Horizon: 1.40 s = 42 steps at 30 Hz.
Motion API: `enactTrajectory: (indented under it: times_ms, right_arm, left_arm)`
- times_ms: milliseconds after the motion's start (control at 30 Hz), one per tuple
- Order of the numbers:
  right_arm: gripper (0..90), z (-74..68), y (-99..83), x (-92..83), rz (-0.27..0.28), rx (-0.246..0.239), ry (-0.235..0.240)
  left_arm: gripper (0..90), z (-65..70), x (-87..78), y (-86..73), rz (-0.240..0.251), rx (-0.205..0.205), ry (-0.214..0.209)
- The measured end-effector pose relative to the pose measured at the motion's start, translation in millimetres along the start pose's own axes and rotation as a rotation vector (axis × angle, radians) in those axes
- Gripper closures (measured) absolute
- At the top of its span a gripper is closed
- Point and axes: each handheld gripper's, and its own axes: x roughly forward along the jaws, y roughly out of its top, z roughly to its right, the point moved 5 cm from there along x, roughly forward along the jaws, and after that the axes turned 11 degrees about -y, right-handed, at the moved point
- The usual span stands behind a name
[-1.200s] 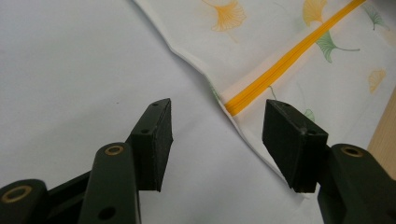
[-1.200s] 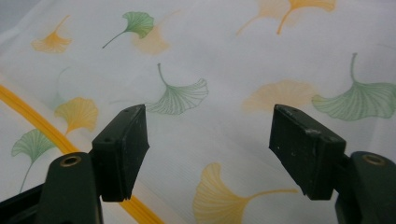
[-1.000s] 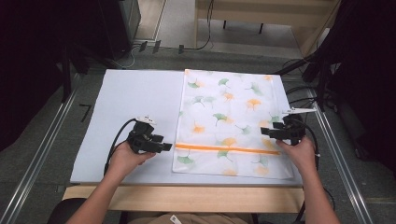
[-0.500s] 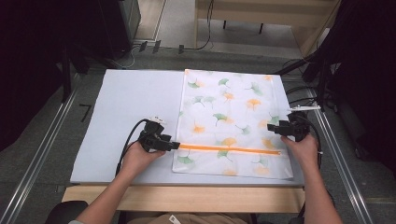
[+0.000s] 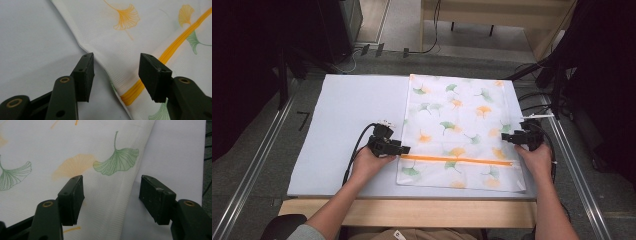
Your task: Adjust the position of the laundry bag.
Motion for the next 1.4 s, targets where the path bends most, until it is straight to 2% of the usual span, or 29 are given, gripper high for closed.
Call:
enactTrajectory:
  times_ms: [67,100,133,167,233,267,300,333,367,400,500,733,933,1000,1267,1400]
  right_arm:
    - [42.3,-2.7,0.4,0.4,0.0,-0.02,-0.024]
    - [46.0,-4.1,0.5,0.3,0.002,-0.024,-0.021]
    - [50.2,-6.0,0.6,-0.3,0.003,-0.027,-0.011]
    - [51.2,-7.0,0.7,-0.5,0.002,-0.025,-0.005]
    - [61.1,-9.4,0.9,-1.6,-0.002,-0.018,-0.001]
    - [67.9,-11.0,0.7,-2.3,-0.008,-0.01,0.018]
    - [67.9,-11.0,0.7,-2.3,-0.008,-0.01,0.018]
    - [71.3,-12.3,0.6,-2.2,-0.013,0.007,0.033]
    - [79.4,-13.7,0.9,-1.8,-0.021,0.015,0.02]
    - [84.0,-14.4,1.5,-1.6,-0.027,0.013,-0.004]
    - [88.4,-14.1,1.3,-1.9,-0.034,0.022,-0.001]
    - [89.6,-15.6,2.0,-4.4,-0.038,0.017,0.007]
    - [89.6,-16.5,3.1,-5.9,-0.048,0.03,0.027]
    - [89.7,-19.7,4.8,-7.9,-0.047,0.026,0.038]
    - [89.9,-32.8,9.3,-12.0,-0.042,-0.005,0.069]
    - [89.9,-38.7,11.1,-13.7,-0.046,-0.021,0.087]
  left_arm:
    - [50.3,0.3,0.4,0.6,-0.002,0.002,0.016]
    - [52.3,0.5,0.2,0.3,-0.016,0.014,0.017]
    - [58.5,1.0,1.0,0.1,-0.02,0.017,0.008]
    - [59.7,2.0,2.1,0.3,-0.017,0.015,0.011]
    - [67.4,3.0,3.1,0.1,-0.026,0.018,-0.003]
    - [70.7,5.3,5.8,-0.1,-0.04,0.045,0.009]
    - [75.0,5.3,5.8,-0.1,-0.04,0.045,0.009]
    - [75.0,6.5,7.3,-0.4,-0.049,0.068,0.011]
    - [80.0,6.3,7.7,-0.3,-0.05,0.073,0.015]
    - [85.7,6.1,8.4,-0.5,-0.05,0.072,0.0]
    - [89.4,4.9,7.7,-0.8,-0.057,0.063,-0.024]
    - [89.9,1.4,4.6,-0.3,-0.053,0.019,-0.085]
    - [89.9,-0.2,0.0,-0.3,-0.051,0.022,-0.083]
    - [90.0,-1.3,-4.4,-0.4,-0.046,0.007,-0.087]
    - [90.0,-3.9,-20.2,-0.7,-0.049,0.006,-0.077]
    - [90.0,-6.6,-24.3,-4.0,-0.056,-0.017,-0.09]
